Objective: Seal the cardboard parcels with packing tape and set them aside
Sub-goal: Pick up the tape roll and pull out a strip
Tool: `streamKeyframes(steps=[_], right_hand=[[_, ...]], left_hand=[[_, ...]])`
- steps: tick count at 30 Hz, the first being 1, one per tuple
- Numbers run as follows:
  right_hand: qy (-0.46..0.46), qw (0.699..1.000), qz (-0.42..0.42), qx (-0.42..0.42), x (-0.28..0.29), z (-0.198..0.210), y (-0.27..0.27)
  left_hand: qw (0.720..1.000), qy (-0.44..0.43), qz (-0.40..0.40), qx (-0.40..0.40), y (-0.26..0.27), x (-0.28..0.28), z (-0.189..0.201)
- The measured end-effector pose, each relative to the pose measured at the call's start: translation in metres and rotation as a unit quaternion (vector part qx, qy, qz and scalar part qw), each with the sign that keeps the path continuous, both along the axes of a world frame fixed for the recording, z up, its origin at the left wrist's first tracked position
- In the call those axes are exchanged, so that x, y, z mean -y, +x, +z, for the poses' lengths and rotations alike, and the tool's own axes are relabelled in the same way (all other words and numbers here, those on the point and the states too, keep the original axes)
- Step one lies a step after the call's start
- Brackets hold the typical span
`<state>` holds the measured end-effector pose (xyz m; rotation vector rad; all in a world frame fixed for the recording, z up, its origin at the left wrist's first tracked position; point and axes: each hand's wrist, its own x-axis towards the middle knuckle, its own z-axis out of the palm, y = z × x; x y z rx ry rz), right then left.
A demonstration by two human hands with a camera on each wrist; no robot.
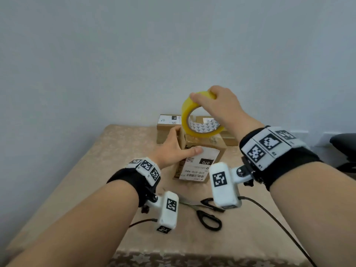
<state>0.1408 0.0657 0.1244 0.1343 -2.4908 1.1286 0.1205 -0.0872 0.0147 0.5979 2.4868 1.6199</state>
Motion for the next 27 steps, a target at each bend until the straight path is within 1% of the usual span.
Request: streamKeyframes(steps=[4,6,8,9,11,13,15,18,24,27], right_hand=[[0.052,0.999,0.014,0.011,0.029,0.001,-0.009],[0.081,0.996,0.016,0.014,0.042,0.002,-0.012],[0.119,0.993,0.007,0.019,0.046,0.008,-0.012],[0.152,0.988,-0.006,0.025,0.041,0.013,-0.011],[0.244,0.968,-0.041,0.05,0.019,0.021,-0.009],[0.306,0.945,-0.066,0.093,-0.007,0.019,-0.008],[0.313,0.938,-0.069,0.131,-0.022,0.012,-0.007],[0.303,0.938,-0.063,0.158,-0.03,0.006,-0.012],[0.255,0.944,-0.053,0.202,-0.041,-0.016,-0.019],[0.227,0.95,-0.051,0.207,-0.043,-0.022,-0.021]], left_hand=[[0.997,0.016,-0.048,-0.055,-0.003,0.013,0.018],[0.997,0.01,-0.057,-0.055,-0.005,0.019,0.02],[0.998,0.001,-0.044,-0.046,-0.008,0.029,0.015],[0.999,-0.009,-0.029,-0.039,-0.01,0.034,0.012],[0.999,-0.041,0.0,-0.018,-0.011,0.041,0.01],[0.998,-0.06,-0.006,-0.019,-0.012,0.04,0.012],[0.996,-0.08,-0.016,-0.02,-0.012,0.035,0.015],[0.997,-0.076,-0.021,-0.003,-0.013,0.034,0.016],[0.997,-0.079,-0.006,0.011,-0.015,0.039,0.011],[0.996,-0.084,-0.009,0.018,-0.017,0.039,0.009]])
